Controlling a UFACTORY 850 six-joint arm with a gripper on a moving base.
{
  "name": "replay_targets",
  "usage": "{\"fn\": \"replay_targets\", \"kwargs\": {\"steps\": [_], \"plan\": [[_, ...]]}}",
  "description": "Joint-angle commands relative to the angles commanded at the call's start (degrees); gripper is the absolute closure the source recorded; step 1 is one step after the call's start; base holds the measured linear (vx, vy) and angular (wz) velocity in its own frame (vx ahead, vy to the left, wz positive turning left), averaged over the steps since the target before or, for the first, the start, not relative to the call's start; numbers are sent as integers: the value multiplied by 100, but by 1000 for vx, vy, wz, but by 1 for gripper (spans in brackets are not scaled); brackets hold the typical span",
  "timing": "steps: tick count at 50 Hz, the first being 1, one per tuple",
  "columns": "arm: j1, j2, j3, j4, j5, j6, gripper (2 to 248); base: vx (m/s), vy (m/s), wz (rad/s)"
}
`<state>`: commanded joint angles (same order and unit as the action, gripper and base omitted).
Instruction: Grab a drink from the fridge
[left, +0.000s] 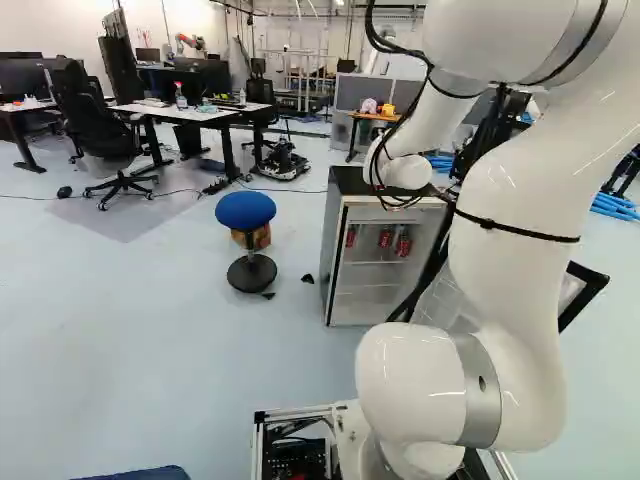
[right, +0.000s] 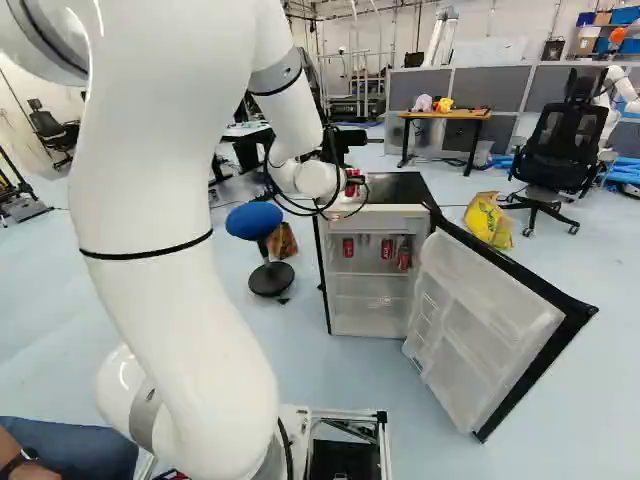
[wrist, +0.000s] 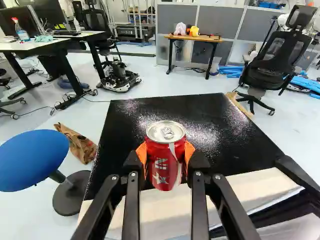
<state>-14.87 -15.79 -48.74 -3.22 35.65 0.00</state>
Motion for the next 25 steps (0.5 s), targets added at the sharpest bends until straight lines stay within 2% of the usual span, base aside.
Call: {"fn": "replay_targets", "kwargs": {"steps": [25], "plan": [[63,-411,-488,19,0,0,156,0,0,0]]}}
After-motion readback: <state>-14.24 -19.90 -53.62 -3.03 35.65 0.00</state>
